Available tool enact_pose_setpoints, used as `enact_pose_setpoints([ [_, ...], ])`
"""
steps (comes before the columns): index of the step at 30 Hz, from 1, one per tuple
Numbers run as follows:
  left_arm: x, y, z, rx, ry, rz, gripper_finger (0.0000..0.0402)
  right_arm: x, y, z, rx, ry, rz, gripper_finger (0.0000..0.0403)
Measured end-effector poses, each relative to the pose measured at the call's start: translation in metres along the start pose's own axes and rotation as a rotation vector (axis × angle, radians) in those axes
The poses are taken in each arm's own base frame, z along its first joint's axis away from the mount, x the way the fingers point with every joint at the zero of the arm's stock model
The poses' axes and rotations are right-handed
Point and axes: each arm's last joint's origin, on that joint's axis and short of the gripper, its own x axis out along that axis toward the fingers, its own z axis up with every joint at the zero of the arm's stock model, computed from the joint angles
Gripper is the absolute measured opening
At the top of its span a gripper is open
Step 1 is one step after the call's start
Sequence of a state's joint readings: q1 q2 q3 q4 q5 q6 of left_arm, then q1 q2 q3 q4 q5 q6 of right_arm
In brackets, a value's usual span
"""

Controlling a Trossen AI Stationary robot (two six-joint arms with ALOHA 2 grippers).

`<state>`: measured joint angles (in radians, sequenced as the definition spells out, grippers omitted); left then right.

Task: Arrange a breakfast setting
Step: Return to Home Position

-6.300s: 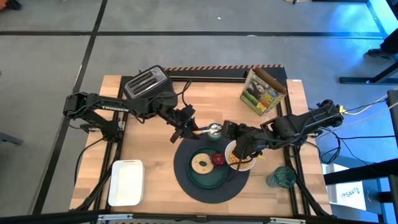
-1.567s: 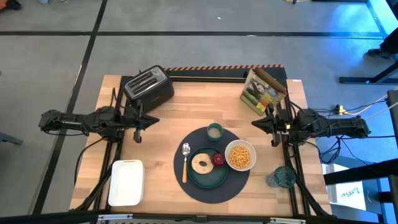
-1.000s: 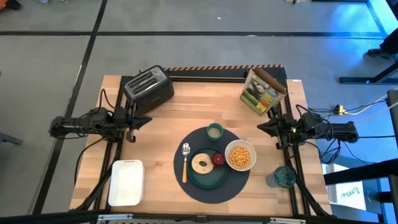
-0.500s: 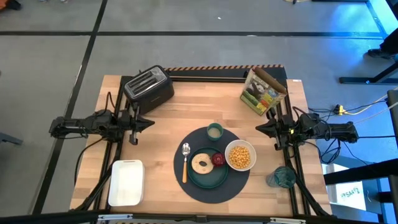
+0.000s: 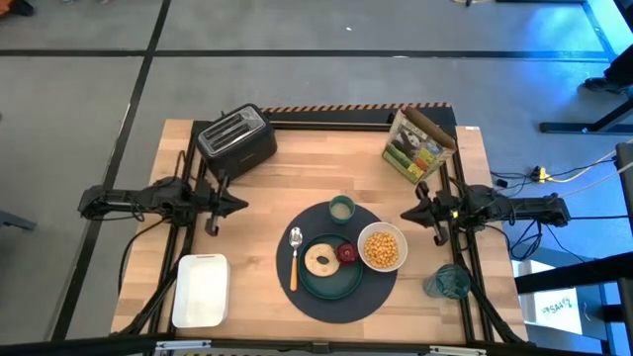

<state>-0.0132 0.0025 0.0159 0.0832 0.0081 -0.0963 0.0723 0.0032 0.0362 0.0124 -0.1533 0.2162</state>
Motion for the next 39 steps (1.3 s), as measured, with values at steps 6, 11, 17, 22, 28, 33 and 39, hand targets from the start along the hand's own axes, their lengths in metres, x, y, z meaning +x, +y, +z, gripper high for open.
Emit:
enact_pose_setpoints([
  [6, 0.0, 0.0024, -0.0092, 0.003, 0.07, 0.057, 0.0002, 0.0015, -0.0031, -0.0029, -0.046, -0.05, -0.066, 0.0],
  [11, 0.0, 0.0022, -0.0092, 0.003, 0.072, 0.052, 0.0002, 0.0012, -0.0023, -0.0006, -0.071, -0.073, -0.055, 0.0],
  [17, 0.0, -0.0012, -0.009, -0.028, 0.078, -0.058, 0.0002, 0.0012, -0.001, -0.0001, -0.08, -0.072, -0.012, 0.0],
  [22, 0.0, -0.0012, -0.0088, -0.027, 0.076, -0.056, 0.0002, 0.0012, -0.0003, 0.0003, -0.083, -0.074, 0.009, 0.0],
  [28, 0.0001, -0.0012, -0.0087, -0.127, 0.078, -0.052, 0.0002, 0.0012, -0.0007, -0.0003, 0.031, -0.069, 0.004, 0.0],
  [33, 0.0001, -0.0012, -0.0087, -0.139, 0.078, -0.051, 0.0002, 0.0014, -0.0005, -0.0013, 0.037, -0.057, 0.015, 0.0001],
  [39, 0.0001, -0.0011, -0.0088, -0.139, 0.078, -0.051, 0.0002, 0.0014, -0.0004, -0.0012, 0.037, -0.057, 0.018, 0.0001],
])
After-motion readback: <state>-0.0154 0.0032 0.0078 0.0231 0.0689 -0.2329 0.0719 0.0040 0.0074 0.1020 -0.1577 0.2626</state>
